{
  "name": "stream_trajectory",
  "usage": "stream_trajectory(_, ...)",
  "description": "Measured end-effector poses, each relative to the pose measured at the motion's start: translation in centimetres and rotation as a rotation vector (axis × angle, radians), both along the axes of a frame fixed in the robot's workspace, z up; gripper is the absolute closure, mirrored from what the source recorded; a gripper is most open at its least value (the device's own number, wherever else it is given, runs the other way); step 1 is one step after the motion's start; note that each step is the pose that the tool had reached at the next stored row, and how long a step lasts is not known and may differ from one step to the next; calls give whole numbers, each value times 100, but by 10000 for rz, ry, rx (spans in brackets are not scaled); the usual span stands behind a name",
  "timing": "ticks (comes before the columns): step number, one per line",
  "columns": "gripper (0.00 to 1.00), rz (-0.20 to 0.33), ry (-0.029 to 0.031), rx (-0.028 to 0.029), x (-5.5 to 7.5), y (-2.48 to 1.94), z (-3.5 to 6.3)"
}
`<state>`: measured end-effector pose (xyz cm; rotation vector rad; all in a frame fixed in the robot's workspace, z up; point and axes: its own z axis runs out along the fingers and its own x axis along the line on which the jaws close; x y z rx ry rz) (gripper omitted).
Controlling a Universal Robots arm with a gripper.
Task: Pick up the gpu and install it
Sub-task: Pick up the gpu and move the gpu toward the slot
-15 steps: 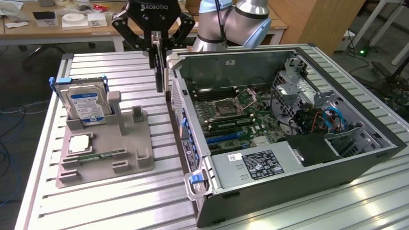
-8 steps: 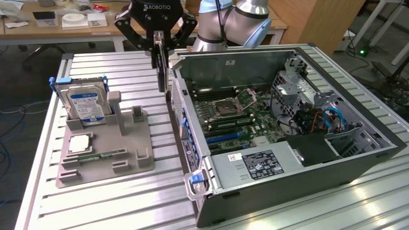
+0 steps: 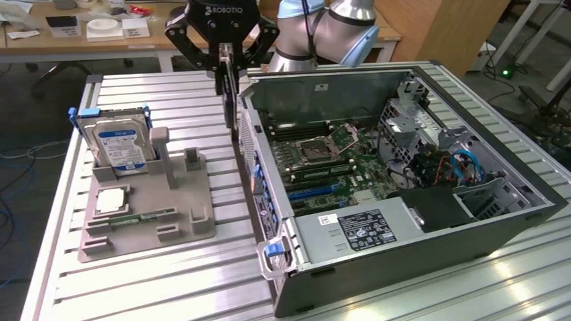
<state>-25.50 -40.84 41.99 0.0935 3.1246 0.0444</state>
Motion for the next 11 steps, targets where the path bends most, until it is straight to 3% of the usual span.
stream_trajectory(11,73,0,0,0,106,0,0)
